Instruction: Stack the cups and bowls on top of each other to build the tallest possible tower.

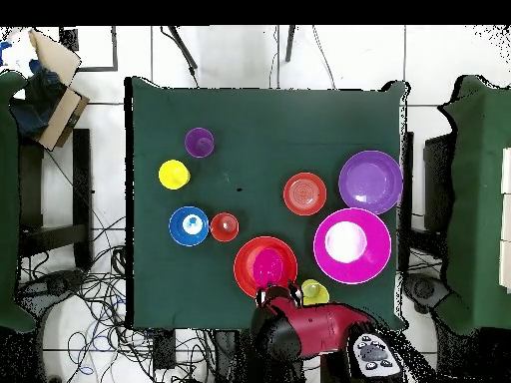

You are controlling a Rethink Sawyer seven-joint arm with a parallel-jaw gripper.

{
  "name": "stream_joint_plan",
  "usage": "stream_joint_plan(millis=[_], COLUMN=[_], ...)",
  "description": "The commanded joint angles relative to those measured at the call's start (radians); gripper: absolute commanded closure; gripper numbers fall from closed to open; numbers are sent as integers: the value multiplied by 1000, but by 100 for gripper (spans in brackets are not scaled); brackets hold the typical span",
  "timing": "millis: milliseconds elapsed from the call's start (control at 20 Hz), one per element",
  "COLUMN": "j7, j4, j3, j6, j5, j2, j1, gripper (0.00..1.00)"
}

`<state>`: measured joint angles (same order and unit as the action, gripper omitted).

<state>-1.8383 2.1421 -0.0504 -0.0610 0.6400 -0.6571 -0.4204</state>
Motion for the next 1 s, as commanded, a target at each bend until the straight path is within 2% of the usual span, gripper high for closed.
stream_joint_plan(millis=[50, 500, 800, 900, 1000], j7=[-69, -48, -18, -36, -72], j4=[19, 17, -11, -5, 7], j3=[84, 124, 175, 161, 130], j6=[25, 86, 128, 115, 90], j5=[32, 9, 13, 10, -4], j2=[-17, -83, -78, -75, -75], j1=[-2, -13, -60, -42, 6], gripper=[0, 0, 0, 0, 0])
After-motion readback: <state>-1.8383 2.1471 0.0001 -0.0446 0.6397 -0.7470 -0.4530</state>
